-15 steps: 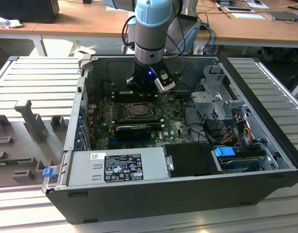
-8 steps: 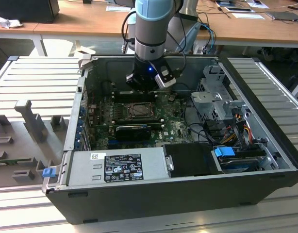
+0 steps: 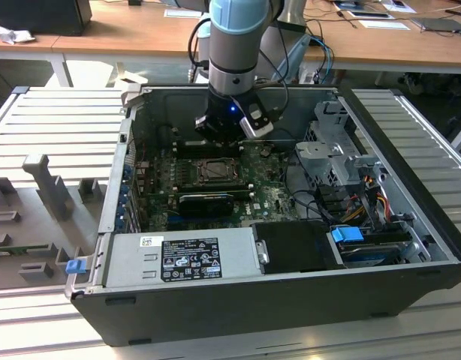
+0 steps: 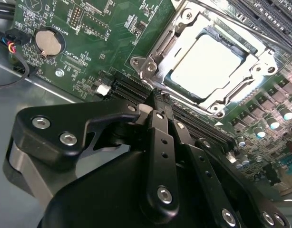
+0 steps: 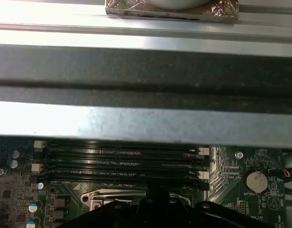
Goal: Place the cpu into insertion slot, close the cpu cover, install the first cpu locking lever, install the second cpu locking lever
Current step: 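Install the first cpu locking lever, then install the second cpu locking lever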
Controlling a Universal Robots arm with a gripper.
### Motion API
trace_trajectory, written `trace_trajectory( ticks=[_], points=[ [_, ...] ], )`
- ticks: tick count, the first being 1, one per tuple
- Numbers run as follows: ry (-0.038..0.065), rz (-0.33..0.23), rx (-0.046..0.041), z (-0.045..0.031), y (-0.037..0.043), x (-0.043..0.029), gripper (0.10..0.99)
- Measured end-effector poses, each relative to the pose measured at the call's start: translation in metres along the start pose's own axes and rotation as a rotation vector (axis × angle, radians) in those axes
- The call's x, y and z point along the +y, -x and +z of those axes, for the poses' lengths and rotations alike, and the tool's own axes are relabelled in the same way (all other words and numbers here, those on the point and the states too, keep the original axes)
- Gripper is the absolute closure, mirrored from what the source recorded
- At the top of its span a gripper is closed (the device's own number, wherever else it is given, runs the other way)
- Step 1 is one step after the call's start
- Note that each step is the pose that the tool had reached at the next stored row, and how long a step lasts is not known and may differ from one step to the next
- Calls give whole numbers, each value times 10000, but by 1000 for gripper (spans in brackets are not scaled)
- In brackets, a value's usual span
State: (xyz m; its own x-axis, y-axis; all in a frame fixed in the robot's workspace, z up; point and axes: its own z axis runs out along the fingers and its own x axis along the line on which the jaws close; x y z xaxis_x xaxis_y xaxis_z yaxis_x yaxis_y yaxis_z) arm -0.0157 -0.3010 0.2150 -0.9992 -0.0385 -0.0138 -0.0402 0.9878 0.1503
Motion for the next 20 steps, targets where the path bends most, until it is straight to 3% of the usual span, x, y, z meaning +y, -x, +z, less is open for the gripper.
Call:
trace_trajectory(
  ticks=[10,15,20],
  points=[
    [0,-1,0,-11,-2,-70,980],
    [0,-1,0,-26,-5,-171,980],
    [6,3,-1,-115,-3,-179,980]
  ],
)
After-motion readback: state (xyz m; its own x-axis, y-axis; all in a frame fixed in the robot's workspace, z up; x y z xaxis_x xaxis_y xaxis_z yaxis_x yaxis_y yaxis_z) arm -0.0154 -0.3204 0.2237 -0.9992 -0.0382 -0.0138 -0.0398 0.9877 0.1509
